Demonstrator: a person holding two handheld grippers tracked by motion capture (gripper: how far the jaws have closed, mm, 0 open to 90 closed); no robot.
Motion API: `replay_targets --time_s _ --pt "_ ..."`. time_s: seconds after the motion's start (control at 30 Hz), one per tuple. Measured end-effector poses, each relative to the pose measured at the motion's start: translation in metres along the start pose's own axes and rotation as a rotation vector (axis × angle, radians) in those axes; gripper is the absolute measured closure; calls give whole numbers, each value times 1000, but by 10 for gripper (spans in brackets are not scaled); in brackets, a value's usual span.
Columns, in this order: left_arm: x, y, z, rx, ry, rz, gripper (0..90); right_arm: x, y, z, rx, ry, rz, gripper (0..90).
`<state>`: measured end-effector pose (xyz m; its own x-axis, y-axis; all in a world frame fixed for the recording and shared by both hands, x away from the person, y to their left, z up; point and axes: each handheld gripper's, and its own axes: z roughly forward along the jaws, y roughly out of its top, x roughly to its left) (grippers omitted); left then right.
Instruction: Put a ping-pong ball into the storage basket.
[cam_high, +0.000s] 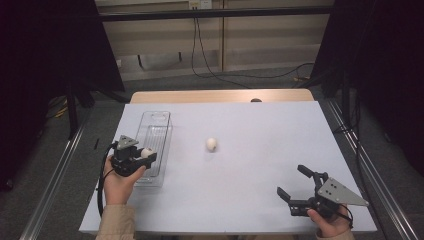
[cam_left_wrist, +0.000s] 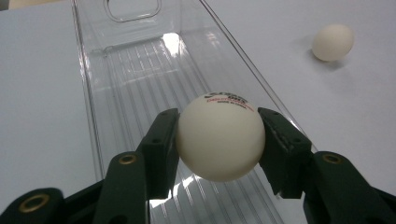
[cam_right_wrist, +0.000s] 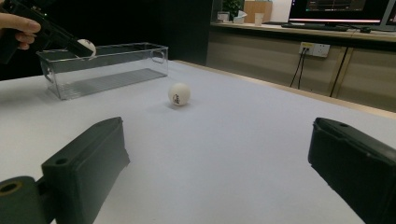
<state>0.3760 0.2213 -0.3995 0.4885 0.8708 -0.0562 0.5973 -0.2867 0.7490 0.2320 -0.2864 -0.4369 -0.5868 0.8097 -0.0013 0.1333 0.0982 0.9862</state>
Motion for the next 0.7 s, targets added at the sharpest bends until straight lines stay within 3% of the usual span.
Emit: replay_targets --time_s 0.17,0.7 --pt "0 0 0 -4 4 -3 503 0 0 0 0 0 0 34" --pt "-5 4 -5 -26 1 -12 371 0 0 0 -2 0 1 34"
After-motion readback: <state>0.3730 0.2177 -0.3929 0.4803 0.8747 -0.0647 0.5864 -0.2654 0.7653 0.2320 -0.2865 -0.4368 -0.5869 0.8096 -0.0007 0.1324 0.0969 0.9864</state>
